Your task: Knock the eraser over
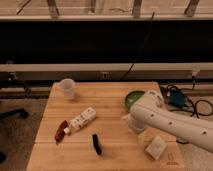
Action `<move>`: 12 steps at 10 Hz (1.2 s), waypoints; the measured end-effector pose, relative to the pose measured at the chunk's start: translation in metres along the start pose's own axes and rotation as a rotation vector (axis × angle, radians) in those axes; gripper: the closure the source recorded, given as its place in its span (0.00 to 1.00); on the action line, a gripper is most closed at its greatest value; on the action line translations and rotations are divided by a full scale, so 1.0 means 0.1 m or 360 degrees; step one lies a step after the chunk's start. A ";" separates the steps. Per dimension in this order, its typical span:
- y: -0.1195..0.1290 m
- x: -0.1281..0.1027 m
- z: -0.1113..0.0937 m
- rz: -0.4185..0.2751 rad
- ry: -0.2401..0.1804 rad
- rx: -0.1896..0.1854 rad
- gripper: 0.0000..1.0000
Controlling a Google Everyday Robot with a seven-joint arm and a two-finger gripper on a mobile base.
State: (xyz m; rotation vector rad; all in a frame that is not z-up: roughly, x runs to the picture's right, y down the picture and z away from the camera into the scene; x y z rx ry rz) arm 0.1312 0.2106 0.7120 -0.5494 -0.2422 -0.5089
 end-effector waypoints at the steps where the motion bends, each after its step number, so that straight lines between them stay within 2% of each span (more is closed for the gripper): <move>1: 0.00 -0.01 0.00 -0.0003 -0.0001 -0.0001 0.20; 2: -0.01 -0.01 0.00 -0.0006 -0.0003 0.0000 0.20; 5: 0.01 -0.18 0.12 -0.0077 -0.0075 -0.0029 0.20; 8: 0.03 -0.42 0.26 -0.0148 -0.0153 -0.0052 0.20; 12: 0.13 -0.79 0.26 -0.0265 -0.0231 -0.0061 0.20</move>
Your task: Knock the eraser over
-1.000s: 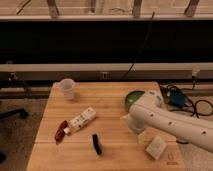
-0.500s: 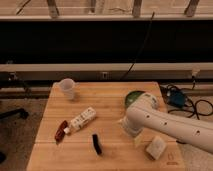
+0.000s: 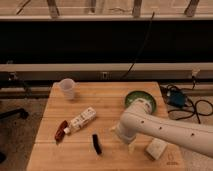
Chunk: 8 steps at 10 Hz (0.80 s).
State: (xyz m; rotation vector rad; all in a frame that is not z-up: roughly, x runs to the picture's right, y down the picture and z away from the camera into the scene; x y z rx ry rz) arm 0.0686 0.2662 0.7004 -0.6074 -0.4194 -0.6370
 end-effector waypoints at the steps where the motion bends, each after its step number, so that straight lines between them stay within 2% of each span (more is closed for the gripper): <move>1: 0.01 -0.12 0.00 -0.0040 -0.0015 -0.0004 0.20; 5: -0.03 -0.55 0.04 -0.0182 -0.0075 -0.0019 0.20; 8: -0.15 -0.84 0.13 -0.0277 -0.0167 -0.0013 0.20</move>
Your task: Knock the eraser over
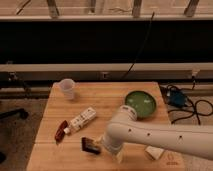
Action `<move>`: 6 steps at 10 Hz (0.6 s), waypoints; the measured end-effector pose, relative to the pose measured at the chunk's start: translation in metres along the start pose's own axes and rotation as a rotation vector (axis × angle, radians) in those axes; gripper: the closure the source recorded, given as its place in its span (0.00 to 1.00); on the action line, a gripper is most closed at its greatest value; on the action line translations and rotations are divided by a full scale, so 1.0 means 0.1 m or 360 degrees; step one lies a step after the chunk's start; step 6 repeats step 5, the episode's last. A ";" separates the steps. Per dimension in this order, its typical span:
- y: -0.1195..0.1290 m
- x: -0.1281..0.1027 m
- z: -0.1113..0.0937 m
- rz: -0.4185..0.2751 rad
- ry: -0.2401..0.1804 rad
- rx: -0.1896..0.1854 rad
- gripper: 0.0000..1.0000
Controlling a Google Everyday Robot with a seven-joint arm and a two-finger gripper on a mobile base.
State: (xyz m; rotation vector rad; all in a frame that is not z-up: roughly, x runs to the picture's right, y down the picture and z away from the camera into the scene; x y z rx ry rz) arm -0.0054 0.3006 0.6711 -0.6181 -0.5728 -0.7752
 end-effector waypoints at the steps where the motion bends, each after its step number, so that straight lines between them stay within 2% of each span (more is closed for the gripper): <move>1: -0.04 -0.06 0.03 -0.0038 -0.0031 0.0006 0.20; 3: -0.09 -0.15 0.05 -0.0105 -0.0093 0.0037 0.23; 5: -0.11 -0.09 0.02 -0.0078 -0.0043 0.0026 0.39; 6: -0.11 -0.09 0.02 -0.0078 -0.0043 0.0026 0.39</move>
